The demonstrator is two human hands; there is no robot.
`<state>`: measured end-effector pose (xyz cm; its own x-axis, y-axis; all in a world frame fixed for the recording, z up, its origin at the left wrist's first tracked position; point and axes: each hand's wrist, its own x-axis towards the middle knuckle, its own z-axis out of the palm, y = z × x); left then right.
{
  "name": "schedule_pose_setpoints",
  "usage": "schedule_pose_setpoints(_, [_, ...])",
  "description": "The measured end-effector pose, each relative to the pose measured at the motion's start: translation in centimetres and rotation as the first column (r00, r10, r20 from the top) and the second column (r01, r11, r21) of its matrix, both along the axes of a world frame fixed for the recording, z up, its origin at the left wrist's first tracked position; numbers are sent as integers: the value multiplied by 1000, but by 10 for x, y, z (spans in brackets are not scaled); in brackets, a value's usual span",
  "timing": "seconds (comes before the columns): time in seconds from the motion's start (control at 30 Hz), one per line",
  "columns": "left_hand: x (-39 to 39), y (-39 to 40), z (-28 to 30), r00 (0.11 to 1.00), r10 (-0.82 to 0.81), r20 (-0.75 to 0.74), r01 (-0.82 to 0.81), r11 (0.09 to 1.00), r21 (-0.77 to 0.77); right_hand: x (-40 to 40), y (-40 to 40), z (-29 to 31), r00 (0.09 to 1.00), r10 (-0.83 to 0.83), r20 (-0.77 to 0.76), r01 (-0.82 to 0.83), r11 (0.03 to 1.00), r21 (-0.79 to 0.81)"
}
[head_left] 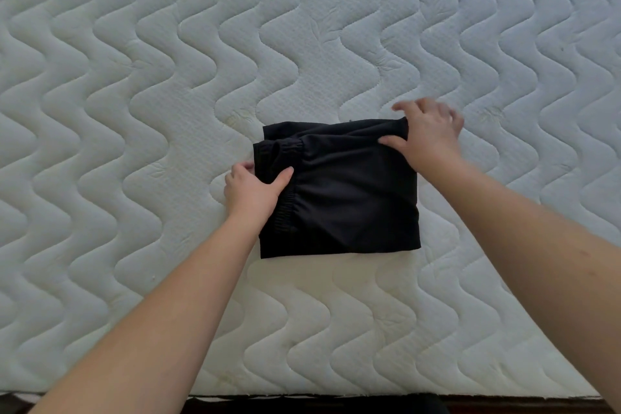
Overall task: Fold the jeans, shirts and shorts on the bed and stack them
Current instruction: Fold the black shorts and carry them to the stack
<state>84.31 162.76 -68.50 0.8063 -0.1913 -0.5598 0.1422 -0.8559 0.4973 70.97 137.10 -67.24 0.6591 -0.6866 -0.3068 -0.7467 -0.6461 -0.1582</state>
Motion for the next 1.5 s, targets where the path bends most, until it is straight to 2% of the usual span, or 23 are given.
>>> schedule_pose_setpoints(0.03, [-1, -1, 0, 1000, -6, -7, 6, 999, 37, -4, 6, 0, 985, -168, 38, 165, 983, 75])
schedule_pose_setpoints(0.1, [-2, -2, 1, 996, 32, -84, -30, 999, 30, -17, 21, -2, 866, -498, 49, 455, 824, 338])
schedule_pose_setpoints(0.13, [-2, -2, 1, 984, 94, -149, -94, 996, 6, -25, 29, -5, 811, -585, 16, 519, 731, 444])
schedule_pose_setpoints(0.17, [-2, -1, 2, 960, 171, -220, -179, 984, -16, -33, 38, -8, 791, -612, -14, 536, 680, 500])
schedule_pose_setpoints(0.23, [0, -1, 2, 893, 274, -358, -302, 953, -23, -47, 54, -13, 828, -560, -3, 480, 706, 520])
schedule_pose_setpoints(0.33, [-3, 0, 2, 874, 226, -431, -262, 965, -26, -58, 65, -19, 864, -491, 112, 381, 782, 493])
schedule_pose_setpoints(0.47, [-14, 4, 8, 978, 2, -206, -30, 990, -135, -65, 68, -20, 856, -483, 183, 294, 746, 597])
schedule_pose_setpoints(0.63, [-26, 11, 24, 972, -144, -184, 93, 961, -259, -78, 70, -15, 863, -440, 247, 214, 763, 610])
schedule_pose_setpoints(0.7, [-30, 13, 36, 977, -142, -161, 90, 952, -293, -83, 73, -3, 847, -444, 292, 207, 782, 588])
schedule_pose_setpoints(0.93, [-64, 19, 124, 976, -97, -194, 6, 907, -422, -127, 78, 97, 771, -469, 430, 189, 814, 549])
schedule_pose_setpoints(1.07, [-96, 25, 185, 964, -144, -226, 19, 878, -479, -169, 79, 170, 769, -444, 460, 180, 841, 510])
schedule_pose_setpoints(1.2, [-133, 30, 235, 963, -182, -200, 59, 863, -501, -210, 88, 223, 779, -407, 477, 155, 862, 483])
schedule_pose_setpoints(1.4, [-171, 35, 295, 958, -260, -123, 163, 843, -513, -260, 114, 274, 687, -503, 524, 213, 829, 516])
schedule_pose_setpoints(1.5, [-182, 39, 320, 932, -349, -94, 259, 826, -501, -279, 132, 292, 641, -553, 533, 244, 805, 541])
